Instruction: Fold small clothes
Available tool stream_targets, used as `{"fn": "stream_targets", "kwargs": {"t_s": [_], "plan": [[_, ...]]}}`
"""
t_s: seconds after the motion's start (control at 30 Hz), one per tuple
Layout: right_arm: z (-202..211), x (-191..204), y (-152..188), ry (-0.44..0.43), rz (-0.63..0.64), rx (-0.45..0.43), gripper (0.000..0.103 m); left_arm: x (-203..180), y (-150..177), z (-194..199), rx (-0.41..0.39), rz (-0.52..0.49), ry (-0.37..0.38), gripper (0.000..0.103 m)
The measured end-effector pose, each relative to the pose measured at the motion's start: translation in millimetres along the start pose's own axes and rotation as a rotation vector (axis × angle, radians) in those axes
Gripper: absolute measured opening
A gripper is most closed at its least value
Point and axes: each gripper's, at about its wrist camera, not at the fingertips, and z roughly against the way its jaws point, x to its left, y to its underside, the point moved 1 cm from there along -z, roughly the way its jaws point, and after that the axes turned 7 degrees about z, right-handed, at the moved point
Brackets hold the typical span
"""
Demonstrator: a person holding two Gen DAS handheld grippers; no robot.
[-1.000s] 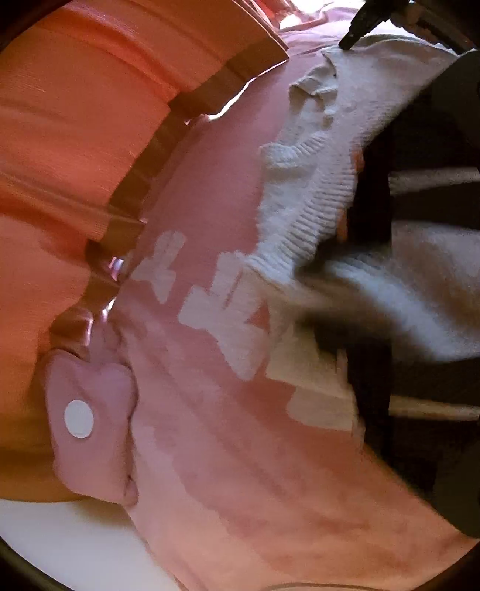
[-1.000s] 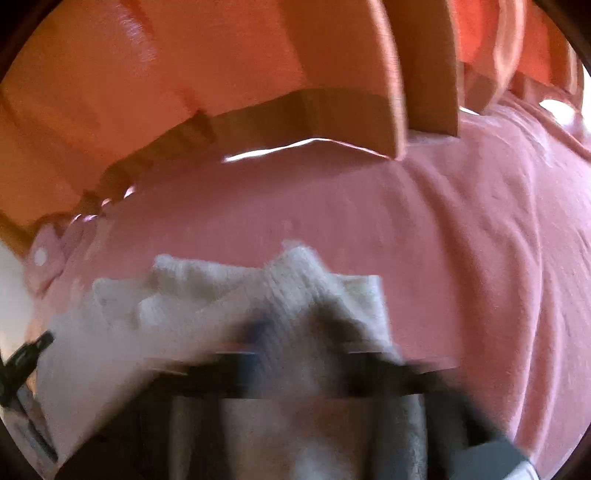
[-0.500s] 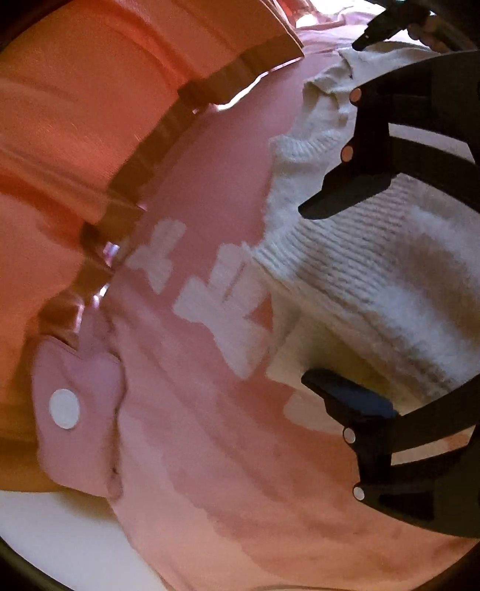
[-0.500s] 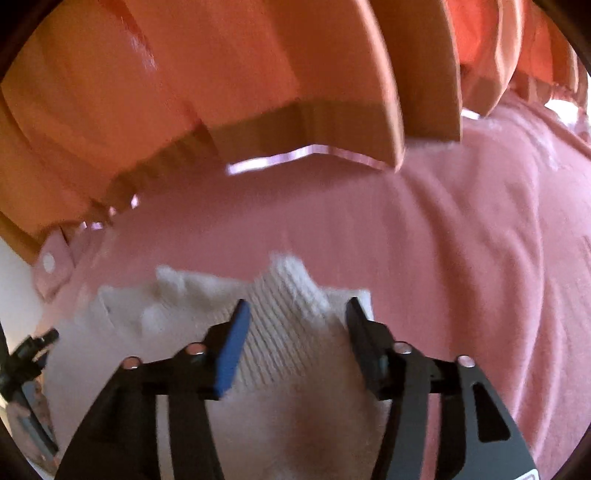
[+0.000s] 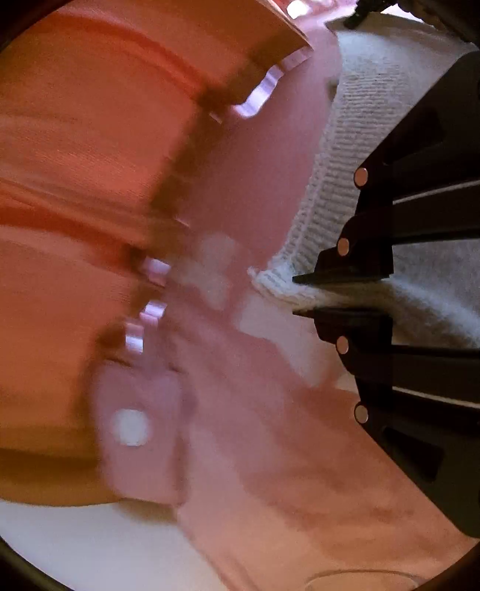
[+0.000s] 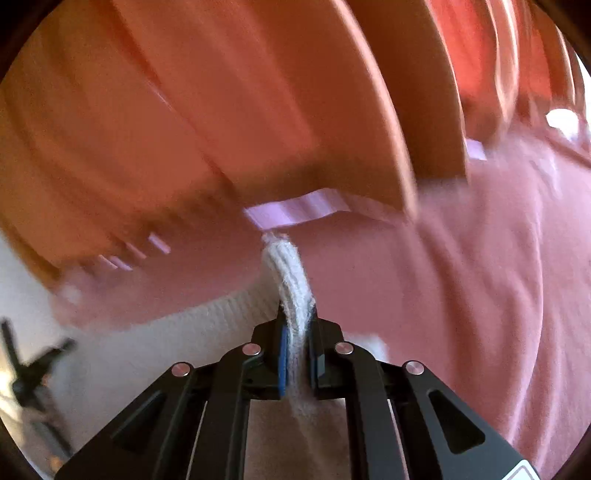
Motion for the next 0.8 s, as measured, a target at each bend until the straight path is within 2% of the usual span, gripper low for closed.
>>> {"fn": "stream_targets", "kwargs": {"t_s": [0.03,0.07,0.17,0.2,0.27,0.33,0.4,0.43,0.47,0.5,0.53,0.57,0.6,0.73,0.77,0.8], "plan": [[-7,-4,3,-0.008,-0.012,0.017,0.008,3,8,-18,0.063,-0.004,-0.033,0.01],[-4,-4,1,-0.017,-0.016,0.009,0.008,6,10,-23,0.084,0.003,-0.038,0.01],[29,7,-7,0.014,-0.009,-0.077,0.014,7,2,-9,0.053,0.018,-0.023,0.018],[40,14,-8,0.047,0.005,-0.115,0.018,6,1,-1,0.04,0.015,-0.051,0.023],[64,38,-6,0.083,0.094,-0.195,0.019,-1,0,15,0.001,-0.004,-0.091,0.034],[80,76,6,-0.006,0.207,-0.216,0.02,-16,5,42,-0.047,-0.037,-0.037,0.048],[76,108,25,-0.148,0.26,-0.141,0.021,-28,17,62,-0.067,-0.061,0.026,0.061],[67,123,38,-0.23,0.278,-0.07,0.021,-40,32,70,-0.051,-0.094,0.077,0.066],[55,136,49,-0.285,0.297,0.008,0.02,-47,39,67,-0.03,-0.119,0.091,0.067],[32,149,63,-0.296,0.334,0.126,0.019,-53,51,64,0.008,-0.157,0.094,0.067],[17,156,73,-0.273,0.363,0.199,0.019,-62,67,54,0.069,-0.208,0.079,0.067],[10,160,79,-0.251,0.385,0.213,0.019,-68,79,44,0.118,-0.241,0.054,0.067],[16,163,77,-0.235,0.407,0.18,0.019,-69,87,35,0.149,-0.257,0.029,0.067],[35,147,61,-0.273,0.324,0.105,0.019,-75,94,33,0.109,-0.295,-0.019,0.07],[30,146,62,-0.26,0.335,0.123,0.019,-74,94,33,0.106,-0.294,-0.021,0.072],[16,146,68,-0.224,0.362,0.184,0.019,-73,95,32,0.106,-0.29,-0.024,0.074]]}}
